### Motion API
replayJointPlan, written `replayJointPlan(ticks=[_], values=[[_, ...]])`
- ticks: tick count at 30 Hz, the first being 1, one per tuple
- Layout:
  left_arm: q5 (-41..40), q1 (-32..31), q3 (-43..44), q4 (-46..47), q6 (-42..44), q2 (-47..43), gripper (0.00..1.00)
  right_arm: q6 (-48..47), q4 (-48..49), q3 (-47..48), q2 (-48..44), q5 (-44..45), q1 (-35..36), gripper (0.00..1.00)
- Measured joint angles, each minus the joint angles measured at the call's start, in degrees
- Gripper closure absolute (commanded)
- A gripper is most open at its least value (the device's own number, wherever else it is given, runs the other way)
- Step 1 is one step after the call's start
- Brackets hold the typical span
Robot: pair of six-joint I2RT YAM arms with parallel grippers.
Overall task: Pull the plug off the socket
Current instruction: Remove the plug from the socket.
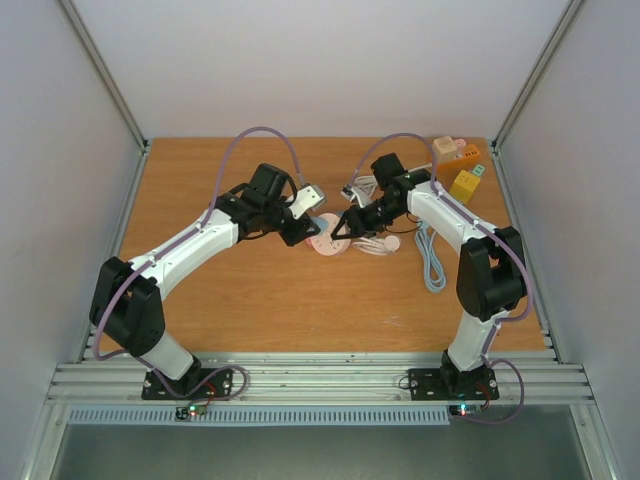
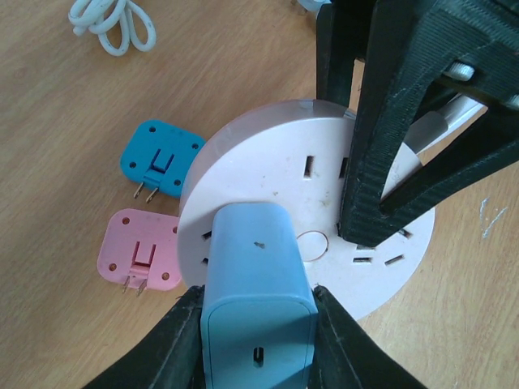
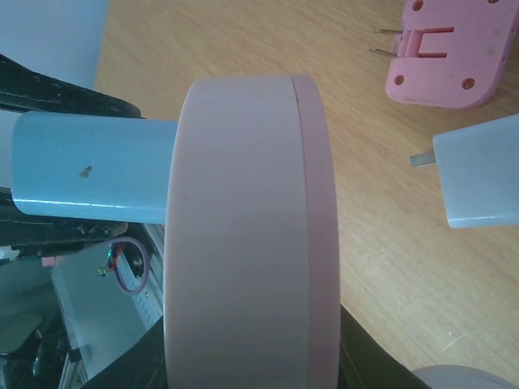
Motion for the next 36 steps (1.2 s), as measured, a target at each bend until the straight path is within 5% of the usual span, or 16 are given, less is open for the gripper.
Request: replayJointPlan(ticks=[36], values=[[0.11,0.0,-0.74,0.98,-0.66,-0.44,1.0,-0.33,-0.28,0.09,0.15,0.22,-0.11,0.99]])
